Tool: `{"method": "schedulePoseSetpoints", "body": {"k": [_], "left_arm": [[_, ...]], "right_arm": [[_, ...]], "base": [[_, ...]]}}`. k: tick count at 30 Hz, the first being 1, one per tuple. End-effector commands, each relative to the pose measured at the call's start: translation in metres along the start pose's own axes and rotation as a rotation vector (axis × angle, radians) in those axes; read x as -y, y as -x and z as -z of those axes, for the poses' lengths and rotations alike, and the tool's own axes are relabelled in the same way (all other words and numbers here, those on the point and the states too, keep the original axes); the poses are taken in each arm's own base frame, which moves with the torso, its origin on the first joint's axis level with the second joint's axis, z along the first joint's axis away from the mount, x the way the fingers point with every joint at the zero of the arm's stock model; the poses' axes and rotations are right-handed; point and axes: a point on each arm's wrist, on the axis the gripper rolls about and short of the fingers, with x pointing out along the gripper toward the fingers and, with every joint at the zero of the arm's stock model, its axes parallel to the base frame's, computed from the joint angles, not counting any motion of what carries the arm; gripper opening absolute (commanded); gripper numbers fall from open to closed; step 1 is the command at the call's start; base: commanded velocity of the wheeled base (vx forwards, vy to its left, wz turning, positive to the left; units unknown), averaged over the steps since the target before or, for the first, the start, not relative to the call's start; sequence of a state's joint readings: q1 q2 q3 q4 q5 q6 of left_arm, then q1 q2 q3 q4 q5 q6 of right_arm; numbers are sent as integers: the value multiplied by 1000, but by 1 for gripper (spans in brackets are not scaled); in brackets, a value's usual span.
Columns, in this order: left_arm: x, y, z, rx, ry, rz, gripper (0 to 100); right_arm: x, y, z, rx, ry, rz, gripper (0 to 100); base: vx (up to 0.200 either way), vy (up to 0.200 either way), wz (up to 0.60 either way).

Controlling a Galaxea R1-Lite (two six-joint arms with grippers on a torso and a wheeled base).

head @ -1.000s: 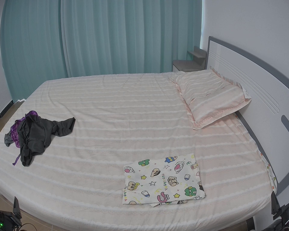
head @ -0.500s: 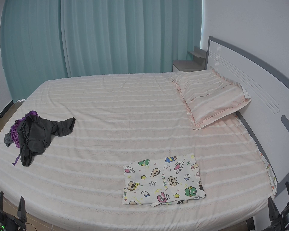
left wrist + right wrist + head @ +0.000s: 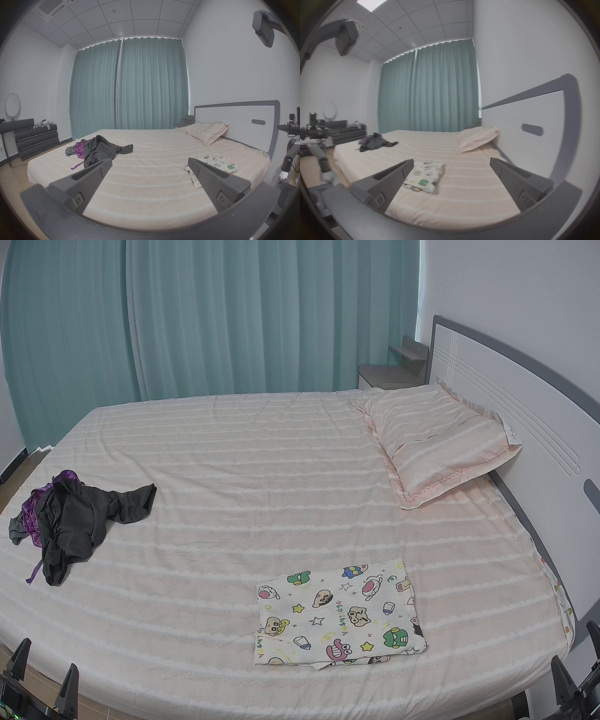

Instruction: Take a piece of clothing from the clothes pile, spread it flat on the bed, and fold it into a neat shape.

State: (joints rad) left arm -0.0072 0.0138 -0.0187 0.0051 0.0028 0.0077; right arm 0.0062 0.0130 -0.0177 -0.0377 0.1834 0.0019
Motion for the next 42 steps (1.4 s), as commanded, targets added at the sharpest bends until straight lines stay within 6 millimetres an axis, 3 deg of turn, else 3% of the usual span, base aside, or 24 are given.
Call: {"method": "schedulePoseSetpoints", "body": {"k": [1, 4, 42], "left_arm": [[0, 0, 5, 0, 0, 2, 100], [0, 0, 5, 0, 3, 0, 100], [0, 0, 4, 3, 17, -9, 100]], "right_arm": [[5, 1, 8, -44, 59, 216, 100], [3, 0, 9, -45, 32, 143, 100], [4, 0, 8, -46, 8, 153, 100]], "base": [[0, 0, 0], [0, 0, 0], [0, 0, 0]]}}
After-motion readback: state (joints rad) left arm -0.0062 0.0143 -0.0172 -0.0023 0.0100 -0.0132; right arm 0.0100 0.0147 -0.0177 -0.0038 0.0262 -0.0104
